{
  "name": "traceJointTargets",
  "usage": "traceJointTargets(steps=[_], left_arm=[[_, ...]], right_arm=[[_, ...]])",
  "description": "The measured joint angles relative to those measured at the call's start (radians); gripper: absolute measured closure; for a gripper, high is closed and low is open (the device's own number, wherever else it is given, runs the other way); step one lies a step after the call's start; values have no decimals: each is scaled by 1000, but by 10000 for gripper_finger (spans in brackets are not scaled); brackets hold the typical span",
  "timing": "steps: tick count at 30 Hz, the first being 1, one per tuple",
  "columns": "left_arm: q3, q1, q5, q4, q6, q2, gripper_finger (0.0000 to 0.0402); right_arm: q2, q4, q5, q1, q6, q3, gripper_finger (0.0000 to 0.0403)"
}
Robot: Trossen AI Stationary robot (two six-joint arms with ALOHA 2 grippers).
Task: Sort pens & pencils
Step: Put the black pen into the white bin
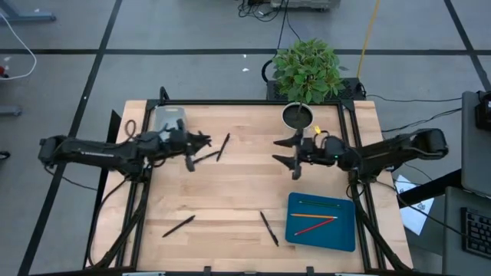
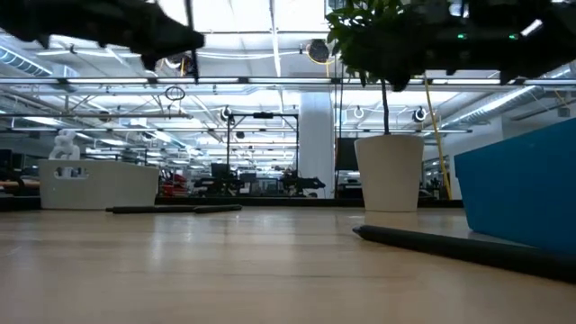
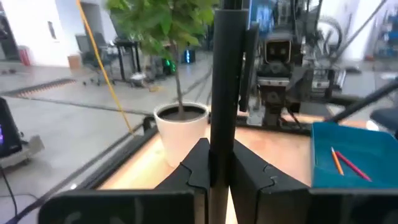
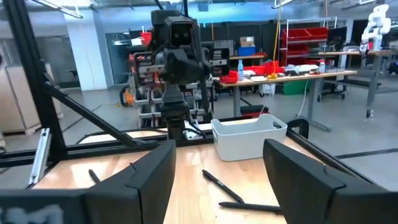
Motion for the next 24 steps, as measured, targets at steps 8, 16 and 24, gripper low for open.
traceJointTargets(steps=[8,16,24], left_arm=[[-136,2,45,-23,-54,-217,368],[-144,5,44,-36,-71,-231,368],[-144,5,-38,-89,-145,-230,368]], right_arm=[[-96,142,-1,0,-18,-122,183],[-96,184,-1,0,-33,-134,184],[-96,190,-1,0,-53,-134,184]])
